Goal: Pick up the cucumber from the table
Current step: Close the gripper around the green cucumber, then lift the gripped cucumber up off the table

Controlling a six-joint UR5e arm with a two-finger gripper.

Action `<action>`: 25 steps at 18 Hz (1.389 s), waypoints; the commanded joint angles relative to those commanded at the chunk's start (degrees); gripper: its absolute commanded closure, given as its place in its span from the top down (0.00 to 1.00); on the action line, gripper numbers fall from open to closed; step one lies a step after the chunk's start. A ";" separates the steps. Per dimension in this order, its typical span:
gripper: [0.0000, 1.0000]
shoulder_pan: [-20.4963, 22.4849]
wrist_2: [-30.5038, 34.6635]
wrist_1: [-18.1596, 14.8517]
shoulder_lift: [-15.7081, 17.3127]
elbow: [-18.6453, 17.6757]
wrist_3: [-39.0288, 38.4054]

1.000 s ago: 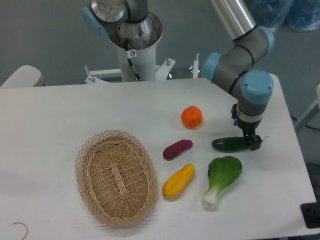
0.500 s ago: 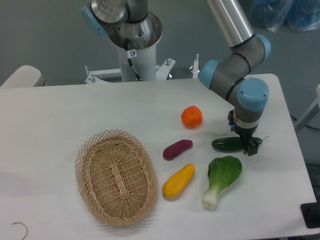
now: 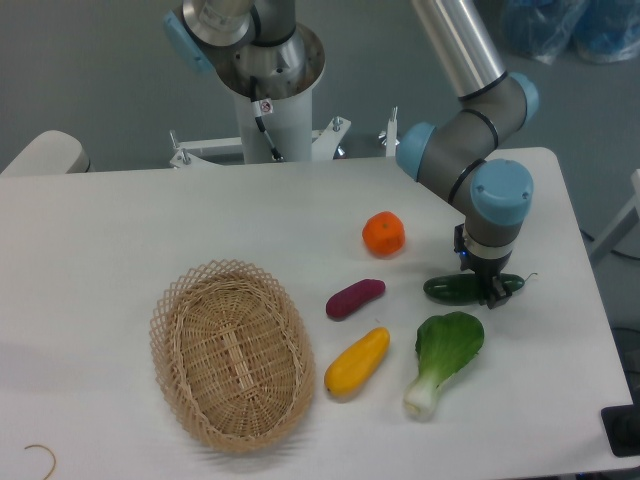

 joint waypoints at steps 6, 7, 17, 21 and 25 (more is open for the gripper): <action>0.24 0.00 -0.26 -0.61 0.87 3.42 0.53; 0.24 0.00 -0.18 -1.05 1.84 4.04 0.96; 0.25 0.00 -9.21 -26.10 13.00 15.82 -4.55; 0.25 -1.66 -13.79 -28.83 15.03 15.82 -12.02; 0.25 -6.84 -14.33 -28.30 14.94 15.91 -24.23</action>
